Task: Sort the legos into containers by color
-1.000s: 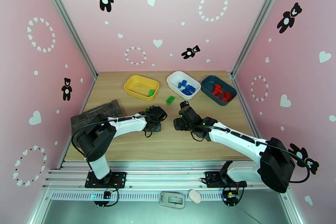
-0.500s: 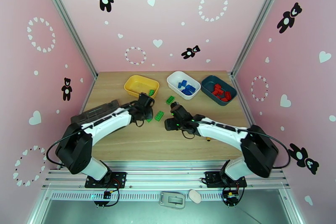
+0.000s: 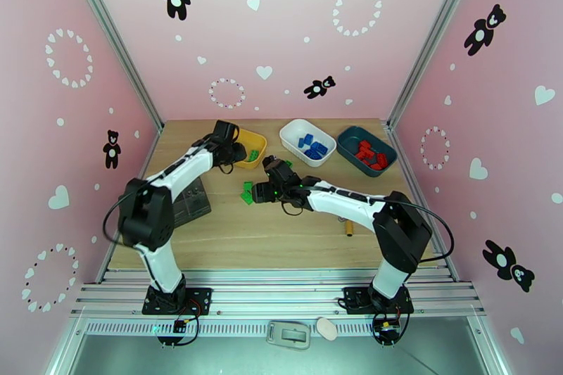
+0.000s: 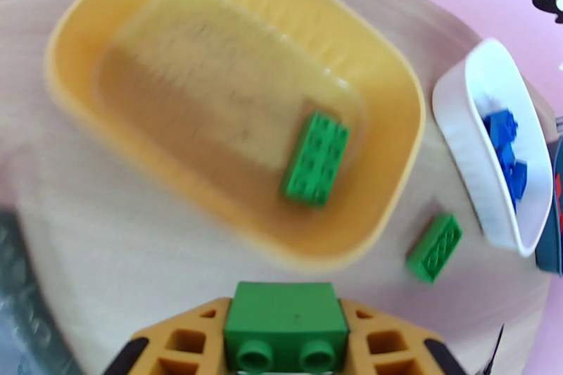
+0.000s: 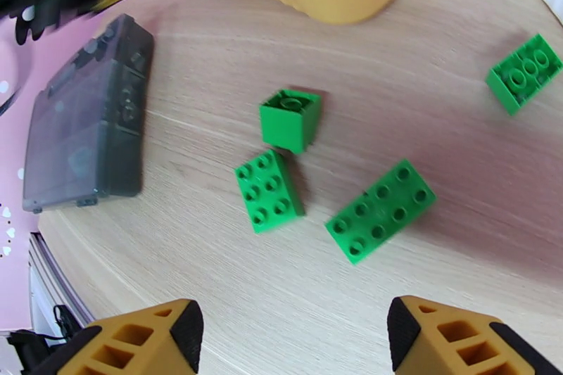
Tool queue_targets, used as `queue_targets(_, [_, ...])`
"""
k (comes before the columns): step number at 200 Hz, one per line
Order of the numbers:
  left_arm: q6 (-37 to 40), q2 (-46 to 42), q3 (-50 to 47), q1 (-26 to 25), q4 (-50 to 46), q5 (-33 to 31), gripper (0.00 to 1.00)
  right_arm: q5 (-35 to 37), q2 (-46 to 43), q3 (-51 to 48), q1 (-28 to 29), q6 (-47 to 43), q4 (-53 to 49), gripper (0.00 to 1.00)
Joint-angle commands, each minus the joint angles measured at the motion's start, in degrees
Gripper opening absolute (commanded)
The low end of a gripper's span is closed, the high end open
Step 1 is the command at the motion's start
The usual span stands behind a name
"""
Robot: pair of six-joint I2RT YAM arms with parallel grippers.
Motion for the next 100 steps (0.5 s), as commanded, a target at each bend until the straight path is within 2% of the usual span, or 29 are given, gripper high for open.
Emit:
queue_targets(1, [1.2,4.4,6.1,0.7,-1.2,1.1,0.31,0.6,-0.1,1.8,-0.1,-0.2,-2.8,0.74])
queue_targets(16, [1.6,7.1,9.4,0.8,-2.2,1.0,0.37,1.4,-1.2,1.1,-0.3,-0.4,-3.6,0.74])
queue_targets(39, [1.7,7.7,11.0,0.7,-2.2,1.4,0.63,2.6,-3.4,-0.8,-0.8,-0.7,-4.2,0.74])
queue_targets(53, [1.8,6.2,10.1,0.7,-1.6,0.9,0.73,3.2,-4.4,-1.8,-1.0,-0.9,-4.7,0.74])
queue_targets(100, [2.7,-0.7,4.9,-0.1,-1.8,-2.1,0.76,4.9,-6.5,-3.1,-1.2,-1.7,-5.9,0.74])
